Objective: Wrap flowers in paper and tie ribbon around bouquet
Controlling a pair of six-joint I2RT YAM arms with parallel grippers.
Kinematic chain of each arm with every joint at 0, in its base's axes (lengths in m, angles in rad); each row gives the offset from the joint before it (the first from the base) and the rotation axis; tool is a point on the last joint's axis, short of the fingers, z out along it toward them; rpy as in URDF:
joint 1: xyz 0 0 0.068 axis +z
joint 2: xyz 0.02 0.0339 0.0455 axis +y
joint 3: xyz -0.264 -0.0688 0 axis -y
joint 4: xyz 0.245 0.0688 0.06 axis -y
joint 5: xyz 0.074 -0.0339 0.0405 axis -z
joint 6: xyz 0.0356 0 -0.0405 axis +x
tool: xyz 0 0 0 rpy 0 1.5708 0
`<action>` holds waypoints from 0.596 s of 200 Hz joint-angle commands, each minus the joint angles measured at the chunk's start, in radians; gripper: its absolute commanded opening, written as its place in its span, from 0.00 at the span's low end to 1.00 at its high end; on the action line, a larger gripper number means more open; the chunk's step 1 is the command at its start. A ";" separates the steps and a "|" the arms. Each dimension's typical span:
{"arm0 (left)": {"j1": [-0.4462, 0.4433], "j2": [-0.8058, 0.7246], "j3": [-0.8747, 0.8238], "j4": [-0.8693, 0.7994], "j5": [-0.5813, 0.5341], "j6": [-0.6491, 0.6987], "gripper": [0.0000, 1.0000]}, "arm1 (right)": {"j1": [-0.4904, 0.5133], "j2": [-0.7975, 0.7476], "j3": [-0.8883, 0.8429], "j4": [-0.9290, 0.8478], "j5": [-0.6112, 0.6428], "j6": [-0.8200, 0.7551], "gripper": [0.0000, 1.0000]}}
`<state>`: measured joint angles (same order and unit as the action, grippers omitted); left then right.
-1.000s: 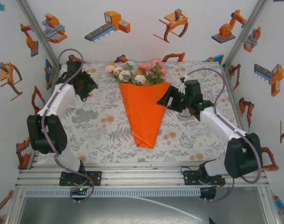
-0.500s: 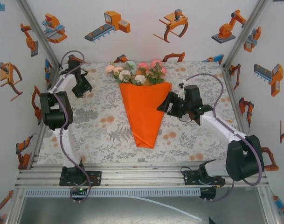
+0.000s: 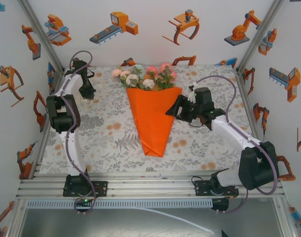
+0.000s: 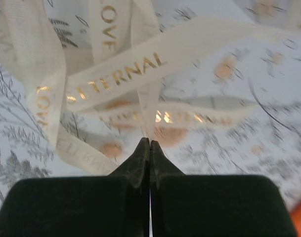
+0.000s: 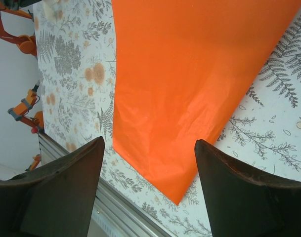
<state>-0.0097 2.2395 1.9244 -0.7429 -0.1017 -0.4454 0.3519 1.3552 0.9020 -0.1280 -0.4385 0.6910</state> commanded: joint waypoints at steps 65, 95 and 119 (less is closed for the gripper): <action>-0.348 -0.912 -0.031 0.092 -0.004 -0.120 0.00 | 0.368 -0.129 0.244 0.159 0.100 -0.284 0.81; -0.424 -0.951 -0.004 0.120 -0.005 -0.143 0.00 | 0.405 -0.066 0.359 0.146 0.103 -0.307 0.81; -0.444 -0.933 0.024 0.111 0.024 -0.134 0.00 | 0.415 -0.053 0.357 0.197 0.084 -0.324 0.82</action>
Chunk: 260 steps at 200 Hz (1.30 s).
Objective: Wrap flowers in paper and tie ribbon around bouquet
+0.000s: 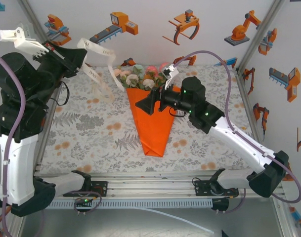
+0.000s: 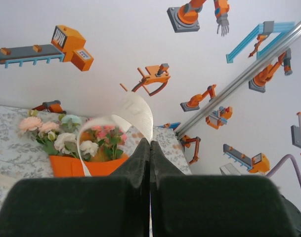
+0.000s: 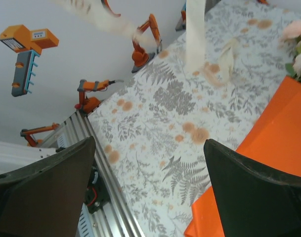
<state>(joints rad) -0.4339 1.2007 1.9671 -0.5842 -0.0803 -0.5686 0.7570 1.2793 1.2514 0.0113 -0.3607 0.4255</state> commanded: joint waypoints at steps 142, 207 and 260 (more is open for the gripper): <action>-0.060 0.196 0.007 -0.105 0.092 -0.038 0.00 | 0.081 0.290 0.066 0.569 -0.023 0.071 0.74; -0.060 0.233 0.039 -0.135 0.103 -0.041 0.00 | 0.083 0.438 0.242 0.639 -0.085 0.122 0.65; -0.061 0.263 0.114 -0.148 0.086 -0.021 0.00 | 0.087 0.531 0.313 0.538 -0.181 0.137 0.55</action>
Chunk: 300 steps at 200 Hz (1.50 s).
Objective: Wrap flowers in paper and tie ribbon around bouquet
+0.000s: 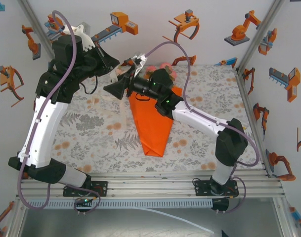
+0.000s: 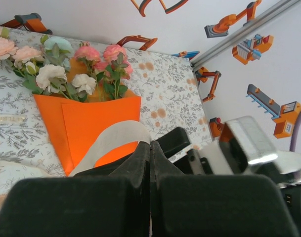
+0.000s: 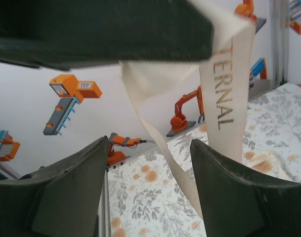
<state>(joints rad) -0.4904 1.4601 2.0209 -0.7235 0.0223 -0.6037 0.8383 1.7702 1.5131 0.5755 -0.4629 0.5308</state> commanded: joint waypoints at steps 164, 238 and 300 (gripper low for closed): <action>0.252 0.200 0.542 -0.205 -0.263 0.220 0.00 | 0.005 -0.142 -0.277 -0.341 -0.103 -0.063 0.00; 0.248 0.020 0.126 -0.192 -0.186 0.249 0.00 | -0.062 -0.716 -0.077 -1.034 0.400 -0.375 0.00; 0.072 -0.236 -0.400 -0.076 -0.109 0.088 0.00 | -0.062 -0.747 0.315 -1.418 0.617 -0.539 0.00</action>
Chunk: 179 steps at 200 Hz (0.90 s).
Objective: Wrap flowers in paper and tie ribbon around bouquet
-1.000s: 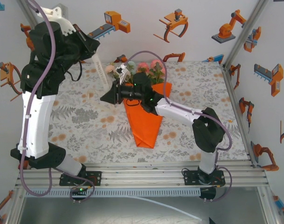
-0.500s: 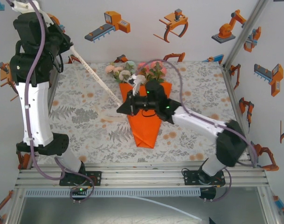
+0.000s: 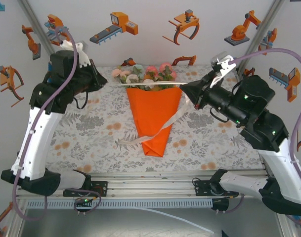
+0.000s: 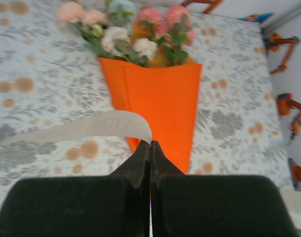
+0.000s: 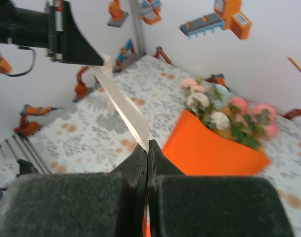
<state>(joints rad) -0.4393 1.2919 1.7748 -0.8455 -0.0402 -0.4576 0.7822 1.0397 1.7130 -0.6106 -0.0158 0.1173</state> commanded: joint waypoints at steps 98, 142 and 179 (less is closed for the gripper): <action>0.091 -0.121 -0.589 -0.116 -0.291 -0.278 0.00 | -0.006 0.090 -0.520 -0.048 -0.173 0.188 0.00; 0.400 -0.162 -0.771 -0.051 -0.159 -0.449 0.04 | 0.051 0.344 -0.655 0.256 -0.475 0.380 0.11; 0.429 -0.121 -0.801 0.023 -0.075 -0.406 0.05 | 0.044 0.288 -0.669 0.205 -0.349 0.380 0.57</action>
<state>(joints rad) -0.0174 1.1564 0.9699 -0.8780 -0.1703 -0.8459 0.8410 1.4399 1.0466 -0.4469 -0.4217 0.4465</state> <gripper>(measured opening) 0.049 0.438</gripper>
